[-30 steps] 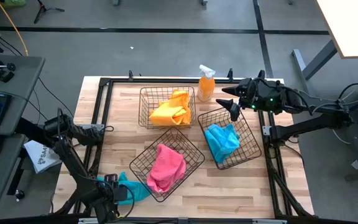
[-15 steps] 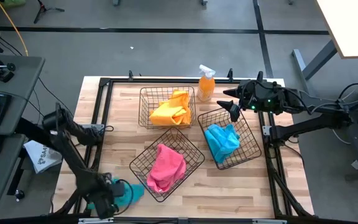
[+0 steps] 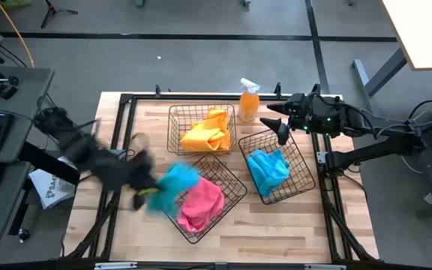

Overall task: Sort microfiber towel by color & place in baskets
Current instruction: Put the blue microfiber cloth into the right black basket

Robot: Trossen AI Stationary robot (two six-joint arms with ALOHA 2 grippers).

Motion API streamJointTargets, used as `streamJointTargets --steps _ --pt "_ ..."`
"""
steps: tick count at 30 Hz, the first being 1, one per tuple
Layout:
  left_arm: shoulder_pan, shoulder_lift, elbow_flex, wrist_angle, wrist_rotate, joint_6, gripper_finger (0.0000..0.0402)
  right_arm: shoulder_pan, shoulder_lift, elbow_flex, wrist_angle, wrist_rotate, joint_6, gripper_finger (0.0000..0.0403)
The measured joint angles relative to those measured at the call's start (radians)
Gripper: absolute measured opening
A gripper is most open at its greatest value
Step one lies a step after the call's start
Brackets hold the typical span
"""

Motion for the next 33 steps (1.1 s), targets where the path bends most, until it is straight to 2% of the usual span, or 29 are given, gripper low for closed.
streamJointTargets --steps 3,6,9,11,14,22,27,33 --pt "0.221 0.063 0.007 0.123 0.013 0.341 0.0001 0.0 0.0 0.0 0.075 0.0 -0.032 0.0288" --pt "0.392 0.164 0.001 0.343 0.109 0.631 0.0001 0.0 -0.002 0.0 0.172 -0.004 -0.058 0.0288" --pt "0.501 0.289 0.001 0.631 0.195 0.814 0.0001 0.0 -0.012 0.0 0.273 -0.016 -0.088 0.0288" --pt "0.547 0.372 0.001 0.821 0.255 0.878 0.0001 0.0 -0.026 0.0 0.34 -0.017 -0.104 0.0288" --pt "0.597 0.48 0.001 1.053 0.312 0.909 0.0001 0.0 -0.056 0.0 0.394 -0.019 -0.123 0.0288" --pt "0.655 0.733 0.001 1.507 0.292 0.909 0.0012 0.0 -0.128 0.0 0.396 -0.02 -0.127 0.0288" --pt "0.659 0.814 0.01 1.521 0.278 0.839 0.0051 0.001 -0.134 0.0 0.381 -0.02 -0.117 0.0288" --pt "0.654 0.811 0.014 1.41 0.278 0.82 0.0133 0.001 -0.13 0.0 0.31 -0.02 -0.093 0.0288"
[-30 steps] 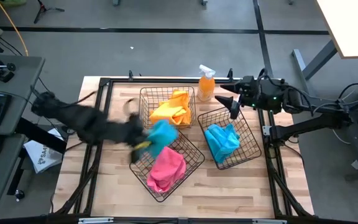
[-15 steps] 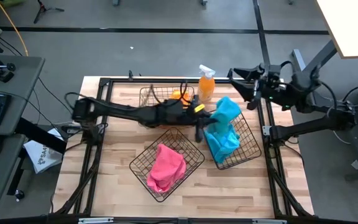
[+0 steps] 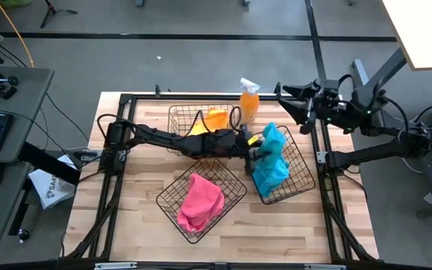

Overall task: Sort microfiber towel by color & place in baskets
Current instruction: Put the blue microfiber cloth into the right black basket, then return to Home Position

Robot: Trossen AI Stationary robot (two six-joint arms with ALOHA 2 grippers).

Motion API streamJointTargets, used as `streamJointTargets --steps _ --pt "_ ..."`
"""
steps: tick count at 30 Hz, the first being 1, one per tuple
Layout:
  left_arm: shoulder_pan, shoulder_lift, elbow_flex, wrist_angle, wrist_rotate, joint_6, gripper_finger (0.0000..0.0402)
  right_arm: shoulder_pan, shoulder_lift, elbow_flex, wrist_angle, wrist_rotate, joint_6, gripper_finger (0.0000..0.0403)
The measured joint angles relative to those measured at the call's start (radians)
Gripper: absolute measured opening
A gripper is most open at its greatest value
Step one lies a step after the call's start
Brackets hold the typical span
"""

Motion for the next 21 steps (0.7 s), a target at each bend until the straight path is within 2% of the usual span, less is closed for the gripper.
streamJointTargets --steps 2,5,7,9,12,17,18,21 --pt "0.0 -0.01 0.017 -0.112 0.017 -0.042 0.0163 0.0 0.0 0.0 -0.008 0.0 0.004 0.0288" --pt "0.007 -0.013 0.078 -0.285 0.121 -0.146 0.0199 0.0 -0.002 0.0 -0.011 0.001 0.009 0.0288" --pt "0.014 -0.014 0.116 -0.364 0.174 -0.186 0.0215 0.0 -0.002 0.0 -0.015 0.014 0.011 0.0288" --pt "0.018 -0.014 0.151 -0.414 0.186 -0.214 0.0223 0.0 -0.002 0.0 -0.03 0.025 0.012 0.0288" --pt "0.033 -0.02 0.218 -0.5 0.207 -0.233 0.0224 0.0 -0.001 0.0 -0.04 0.027 0.026 0.0288" --pt "0.08 -0.136 0.322 -0.796 0.231 -0.155 0.0212 0.0 -0.003 0.0 -0.051 0.017 0.032 0.0288" --pt "0.086 -0.171 0.322 -0.855 0.225 -0.133 0.0209 0.0 -0.006 0.0 -0.065 0.01 0.04 0.0288" --pt "0.081 -0.295 0.268 -0.967 0.118 -0.086 0.0197 0.0 -0.019 0.0 -0.148 0.004 0.067 0.0288"
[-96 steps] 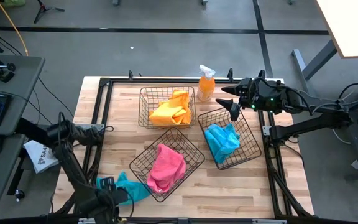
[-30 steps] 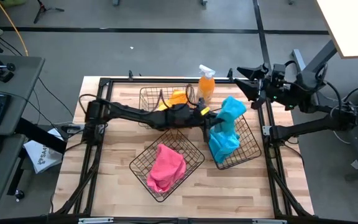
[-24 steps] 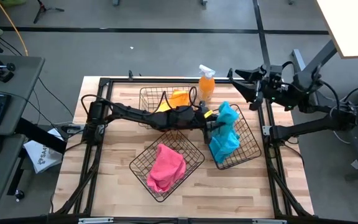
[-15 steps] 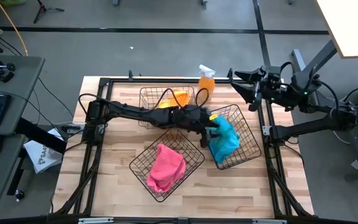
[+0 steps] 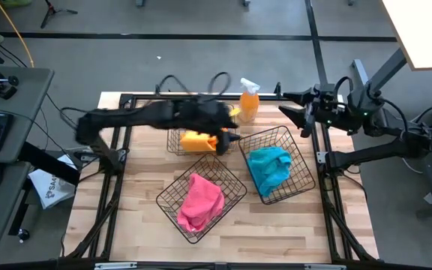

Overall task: Sort microfiber towel by color & place in baskets
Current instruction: Return to Home Position

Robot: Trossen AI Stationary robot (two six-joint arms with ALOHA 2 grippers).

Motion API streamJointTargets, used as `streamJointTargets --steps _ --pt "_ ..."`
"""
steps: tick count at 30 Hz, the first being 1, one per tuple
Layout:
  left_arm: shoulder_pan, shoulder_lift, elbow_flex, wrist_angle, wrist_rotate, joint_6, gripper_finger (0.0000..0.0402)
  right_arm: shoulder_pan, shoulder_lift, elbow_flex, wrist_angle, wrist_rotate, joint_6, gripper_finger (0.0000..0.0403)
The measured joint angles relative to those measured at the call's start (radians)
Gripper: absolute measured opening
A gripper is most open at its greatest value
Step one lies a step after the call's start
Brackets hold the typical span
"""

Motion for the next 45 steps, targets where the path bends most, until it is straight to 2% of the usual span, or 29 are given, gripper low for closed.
streamJointTargets --steps 5,11,15,18,21,22,26,30,33,38,45 --pt "-0.095 -0.264 -0.288 0.11 -0.185 0.003 0.0165 0.0 -0.014 0.0 -0.148 -0.004 0.067 0.0288" --pt "-0.206 -0.584 -0.74 0.422 -0.333 -0.052 0.0112 0.0 0.01 0.0 -0.169 -0.134 0.069 0.0275" --pt "-0.236 -0.798 -1.018 0.64 -0.365 -0.096 0.0061 0.001 0.045 0.0 -0.182 -0.2 0.068 0.0207" --pt "-0.24 -0.933 -1.201 0.788 -0.373 -0.111 0.0016 0.0 0.069 0.0 -0.224 -0.208 0.059 0.012" --pt "-0.236 -1.046 -1.36 0.917 -0.384 -0.116 0.0007 0.0 0.08 0.0 -0.28 -0.21 0.1 0.0028" --pt "-0.234 -1.079 -1.412 0.951 -0.389 -0.117 0.0008 0.0 0.08 0.0 -0.294 -0.214 0.122 0.0015" --pt "-0.216 -1.164 -1.593 1.142 -0.392 -0.148 0.0001 0.001 0.072 0.0 -0.308 -0.226 0.186 0.0026" --pt "-0.204 -1.207 -1.737 1.312 -0.39 -0.187 0.0001 0.037 0.048 0.0 -0.314 -0.229 0.222 0.0007" --pt "-0.196 -1.23 -1.737 1.251 -0.379 -0.191 0.0 0.09 0.031 0.0 -0.341 -0.217 0.245 0.0006" --pt "-0.191 -1.232 -1.741 1.212 -0.376 -0.19 0.0 0.205 -0.022 -0.022 -0.424 -0.126 0.31 0.0002" --pt "-0.192 -1.232 -1.741 1.202 -0.375 -0.191 0.0 0.388 -0.201 -0.208 -0.424 -0.025 0.446 0.0001"
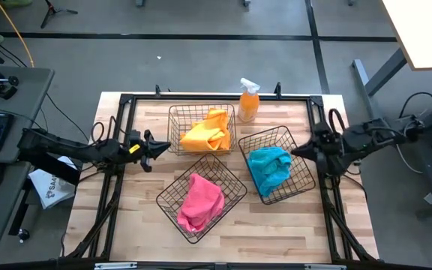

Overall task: Sort microfiber towel by color & place in baskets
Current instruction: Return to Home Position

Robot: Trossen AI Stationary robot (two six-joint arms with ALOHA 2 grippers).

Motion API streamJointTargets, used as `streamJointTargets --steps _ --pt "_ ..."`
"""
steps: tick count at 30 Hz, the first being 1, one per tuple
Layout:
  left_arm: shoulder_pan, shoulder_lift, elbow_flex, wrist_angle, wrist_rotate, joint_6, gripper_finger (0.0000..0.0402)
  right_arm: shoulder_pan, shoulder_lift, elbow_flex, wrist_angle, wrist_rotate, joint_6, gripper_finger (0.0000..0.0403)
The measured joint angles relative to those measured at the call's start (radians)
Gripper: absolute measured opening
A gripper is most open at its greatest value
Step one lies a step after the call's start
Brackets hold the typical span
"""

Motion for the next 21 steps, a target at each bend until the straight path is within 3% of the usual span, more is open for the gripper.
streamJointTargets --steps 4,9,11,14,21 --pt "0.0 0.0 0.0 -0.002 0.0 0.0 0.0001 0.088 -0.132 -0.197 0.215 0.076 -0.014 0.0" --pt "0.0 0.001 0.0 -0.003 0.0 0.0 0.0001 0.081 -0.196 -0.532 0.863 0.076 -0.252 0.0" --pt "0.0 0.001 0.0 -0.003 0.0 0.0 0.0001 0.021 -0.184 -0.639 1.089 -0.002 -0.285 0.0" --pt "0.0 0.001 0.0 -0.003 0.0 0.0 0.0001 -0.111 -0.167 -0.734 1.246 -0.159 -0.244 0.0" --pt "0.0 0.001 0.0 -0.004 0.0 0.0 0.0001 -0.381 -0.2 -0.791 1.258 -0.468 -0.281 0.0"
